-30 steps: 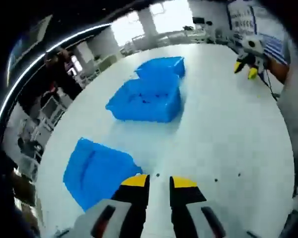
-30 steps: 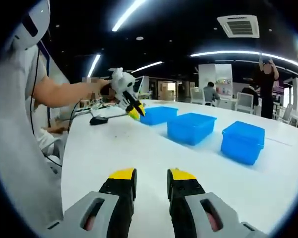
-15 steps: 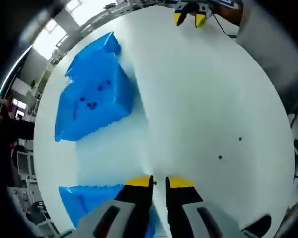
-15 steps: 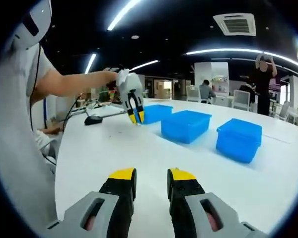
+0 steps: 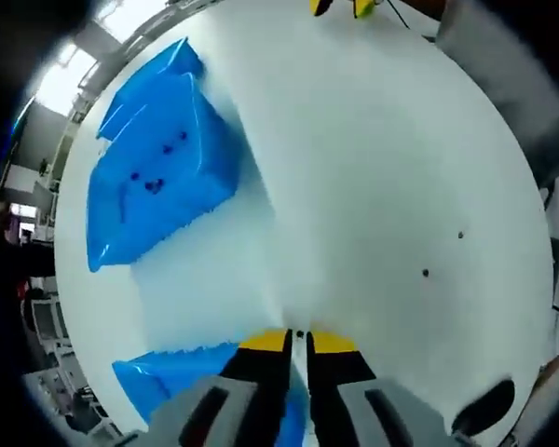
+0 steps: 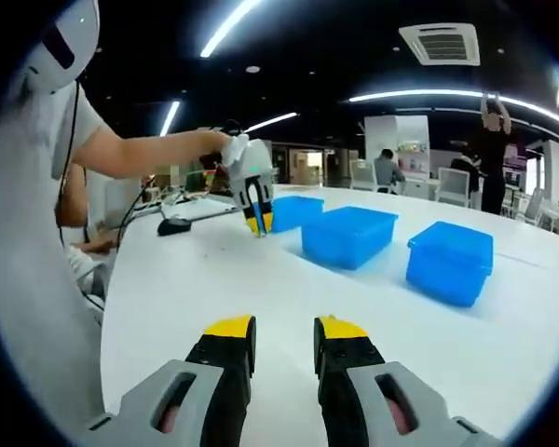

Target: Pick up the resistors one by one and place each resistor into its matching bin, sorting the parts by color and model until every resistor is separated into the correct bin for its type

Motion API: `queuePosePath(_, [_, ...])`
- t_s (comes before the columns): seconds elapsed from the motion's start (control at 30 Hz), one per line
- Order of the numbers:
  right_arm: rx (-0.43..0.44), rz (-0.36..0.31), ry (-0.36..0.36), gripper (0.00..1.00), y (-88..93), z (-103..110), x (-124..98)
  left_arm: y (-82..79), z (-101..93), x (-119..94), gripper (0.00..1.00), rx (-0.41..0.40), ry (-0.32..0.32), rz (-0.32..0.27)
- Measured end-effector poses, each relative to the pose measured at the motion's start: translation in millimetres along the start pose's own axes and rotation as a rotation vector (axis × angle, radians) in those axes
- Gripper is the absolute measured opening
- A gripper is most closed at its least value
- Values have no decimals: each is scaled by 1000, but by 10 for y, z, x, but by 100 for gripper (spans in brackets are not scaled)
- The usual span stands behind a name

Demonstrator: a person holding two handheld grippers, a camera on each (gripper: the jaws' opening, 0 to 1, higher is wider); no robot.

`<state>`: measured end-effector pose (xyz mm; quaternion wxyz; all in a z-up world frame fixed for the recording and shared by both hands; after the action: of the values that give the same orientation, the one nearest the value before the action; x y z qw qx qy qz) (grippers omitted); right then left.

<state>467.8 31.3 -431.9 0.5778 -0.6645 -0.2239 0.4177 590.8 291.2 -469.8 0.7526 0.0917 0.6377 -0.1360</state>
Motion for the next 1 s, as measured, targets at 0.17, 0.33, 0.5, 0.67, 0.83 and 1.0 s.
queuePosePath(0.17, [-3, 2, -4, 27, 0, 13, -1, 48, 6, 17, 6, 2, 36, 14])
queuePosePath(0.33, [0, -6, 0, 27, -2, 15, -12, 81, 20, 29, 4, -32, 62, -8])
queuePosePath(0.5, [0, -11, 1, 27, -9, 37, -31, 81, -41, 13, 4, -76, 81, -55])
queuePosePath(0.67, [0, -16, 12, 27, -8, 43, -99, -57, -151, -187, 4, -118, 58, -182])
queuePosePath(0.83, [9, -15, 14, 27, 21, 47, -107, -276, -145, -576, 4, -337, 12, -536])
queuePosePath(1.0, [-1, -21, 0, 27, -8, 106, -81, -129, 159, -906, 4, -640, -176, -944])
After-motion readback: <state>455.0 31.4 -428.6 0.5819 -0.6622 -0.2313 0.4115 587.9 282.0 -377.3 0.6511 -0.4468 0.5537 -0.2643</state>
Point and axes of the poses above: the point that each gripper's makers call its tool centre point, and the gripper's own axes: x roughly forward along the fingers, z roughly to its left, y roughly out of its underside, the point moved 1 cm from there along -x, roughly backward along the fingers, and after that the axes turned 1 degree about -y, right-handed, at the moved point
